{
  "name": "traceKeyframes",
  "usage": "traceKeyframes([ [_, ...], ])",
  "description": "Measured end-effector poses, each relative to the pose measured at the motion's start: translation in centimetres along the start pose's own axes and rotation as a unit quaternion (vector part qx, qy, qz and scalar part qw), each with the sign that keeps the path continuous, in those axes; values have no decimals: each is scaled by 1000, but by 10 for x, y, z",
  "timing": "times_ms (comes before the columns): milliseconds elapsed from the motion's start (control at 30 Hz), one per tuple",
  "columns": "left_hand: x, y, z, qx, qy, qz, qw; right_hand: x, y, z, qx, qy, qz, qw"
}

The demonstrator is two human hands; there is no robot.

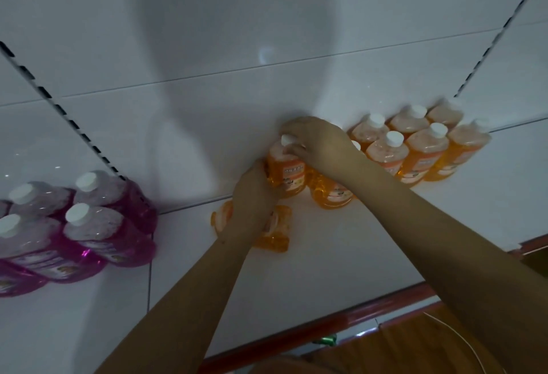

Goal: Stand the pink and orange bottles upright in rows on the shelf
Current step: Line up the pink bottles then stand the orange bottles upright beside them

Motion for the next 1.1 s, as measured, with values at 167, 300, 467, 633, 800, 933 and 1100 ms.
traceKeyframes([
  [167, 10, 22, 9, -10, -53, 4, 999, -1, 6, 22, 58, 40, -96, 993],
  [300, 34, 72, 46, 27, -63, -116, 991, 16, -9, 71, 44, 110, -160, 980],
  [467, 79, 90, 111, 66, 22, -187, 980, 18, -80, 87, -39, 47, 33, 998],
  [633, 111, 79, 141, 83, 68, -128, 986, 19, -131, 108, -46, 37, 162, 985],
  [800, 128, 77, 153, 99, 97, -106, 985, 14, -154, 106, 13, 22, 193, 981],
  [933, 127, 73, 147, 120, 88, -39, 988, 17, -137, 105, -96, 10, 149, 984],
  [1100, 124, 48, 126, 336, 124, 211, 909, 23, -79, 107, -393, -77, 22, 916],
])
Point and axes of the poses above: each hand's wrist, its own x-axis away from the middle knuckle, its own y-axis out of the back of the hand, z = x × y, the point moved 7 cm from there along -x, towards the middle knuckle, and after that the axes turned 9 degrees about y, right-handed, at the moved point
